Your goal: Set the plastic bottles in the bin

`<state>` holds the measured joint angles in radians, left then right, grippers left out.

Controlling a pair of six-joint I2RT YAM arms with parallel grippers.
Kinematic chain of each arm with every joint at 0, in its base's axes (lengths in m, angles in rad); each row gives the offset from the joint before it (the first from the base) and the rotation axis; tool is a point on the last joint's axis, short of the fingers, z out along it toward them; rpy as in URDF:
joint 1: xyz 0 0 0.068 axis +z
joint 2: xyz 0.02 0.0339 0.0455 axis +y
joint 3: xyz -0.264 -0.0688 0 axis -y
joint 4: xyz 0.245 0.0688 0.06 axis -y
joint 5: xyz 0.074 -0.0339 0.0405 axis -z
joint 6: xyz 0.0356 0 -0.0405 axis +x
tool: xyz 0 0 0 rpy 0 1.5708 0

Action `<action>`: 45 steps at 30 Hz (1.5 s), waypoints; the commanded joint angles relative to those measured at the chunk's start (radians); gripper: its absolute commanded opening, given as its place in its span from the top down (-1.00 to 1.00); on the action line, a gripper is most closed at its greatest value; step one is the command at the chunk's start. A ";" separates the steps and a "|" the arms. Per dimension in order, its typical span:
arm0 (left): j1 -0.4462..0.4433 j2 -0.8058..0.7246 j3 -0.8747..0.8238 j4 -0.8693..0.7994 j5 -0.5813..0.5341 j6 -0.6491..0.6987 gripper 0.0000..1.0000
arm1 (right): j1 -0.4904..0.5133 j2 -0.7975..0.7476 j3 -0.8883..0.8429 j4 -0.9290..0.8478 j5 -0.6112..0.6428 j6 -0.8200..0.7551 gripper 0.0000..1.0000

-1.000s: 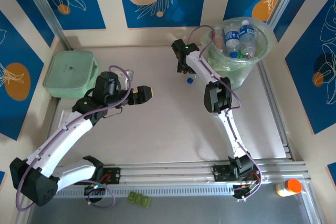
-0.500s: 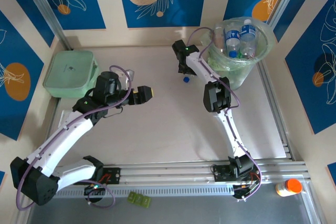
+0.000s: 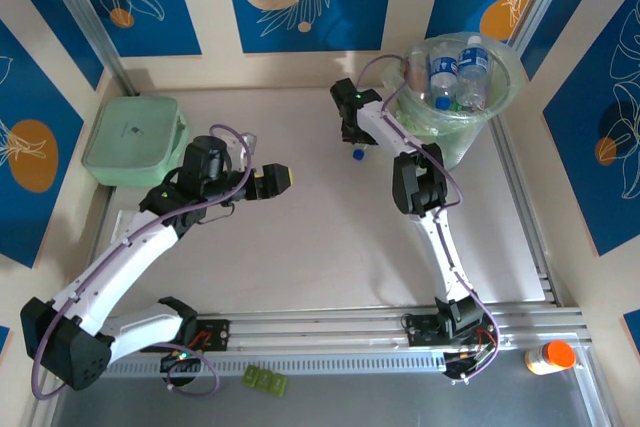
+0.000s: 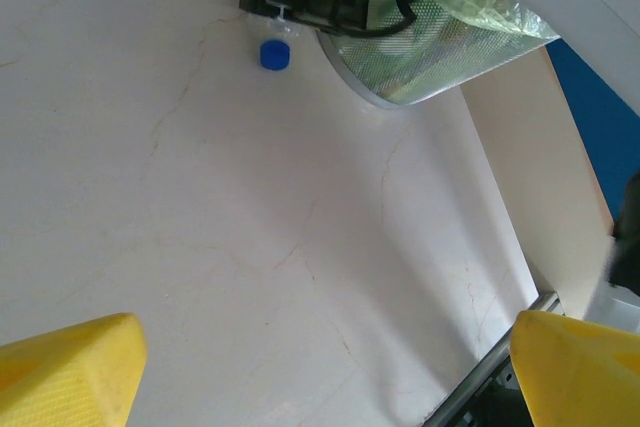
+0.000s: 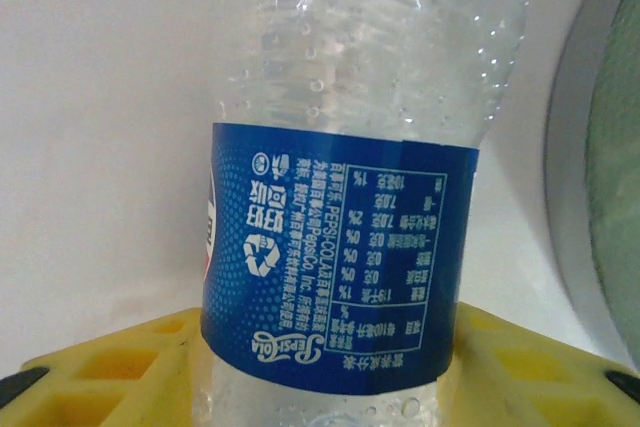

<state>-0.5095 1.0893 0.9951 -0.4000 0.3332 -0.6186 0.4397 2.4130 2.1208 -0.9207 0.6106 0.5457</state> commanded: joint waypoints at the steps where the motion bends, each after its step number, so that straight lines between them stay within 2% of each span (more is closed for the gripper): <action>1: -0.009 -0.012 0.018 0.018 0.026 0.029 -0.86 | 0.048 -0.178 -0.197 0.143 -0.104 -0.125 -0.05; 4: -0.009 -0.017 0.016 0.024 0.035 0.027 -0.86 | 0.059 -0.281 -0.321 0.136 -0.206 -0.155 -0.05; 8: -0.009 -0.022 0.013 0.029 0.036 0.025 -0.86 | 0.094 -0.405 -0.504 0.135 -0.274 -0.174 -0.07; 14: -0.009 -0.028 0.016 0.034 0.046 0.020 -0.85 | 0.154 -0.549 -0.747 0.135 -0.264 -0.167 -0.13; 16: -0.008 -0.031 0.015 0.034 0.047 0.020 -0.84 | 0.174 -0.606 -0.826 0.177 -0.274 -0.166 -0.21; 20: -0.009 -0.037 0.015 0.035 0.049 0.020 -0.85 | 0.191 -0.634 -0.897 0.189 -0.322 -0.161 -0.24; 24: -0.009 -0.042 0.023 0.031 0.061 0.020 -0.84 | 0.192 -0.611 -0.909 0.189 -0.340 -0.162 -0.25; 28: -0.009 -0.053 0.021 0.023 0.059 0.024 -0.84 | 0.174 -0.611 -0.874 0.179 -0.335 -0.145 -0.60; 31: -0.009 -0.063 0.013 0.024 0.052 0.029 -0.85 | 0.150 -0.605 -0.839 0.193 -0.351 -0.140 -0.63; 40: -0.009 -0.068 0.029 0.006 0.050 0.039 -0.85 | 0.128 -0.451 -0.694 0.161 -0.358 -0.151 -0.38; 45: -0.009 -0.075 0.024 0.005 0.054 0.044 -0.84 | 0.131 -0.424 -0.704 0.159 -0.342 -0.139 -0.24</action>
<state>-0.5095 1.0401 0.9951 -0.3824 0.3668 -0.5957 0.5655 1.9747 1.4082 -0.7319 0.2790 0.3954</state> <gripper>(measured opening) 0.924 0.631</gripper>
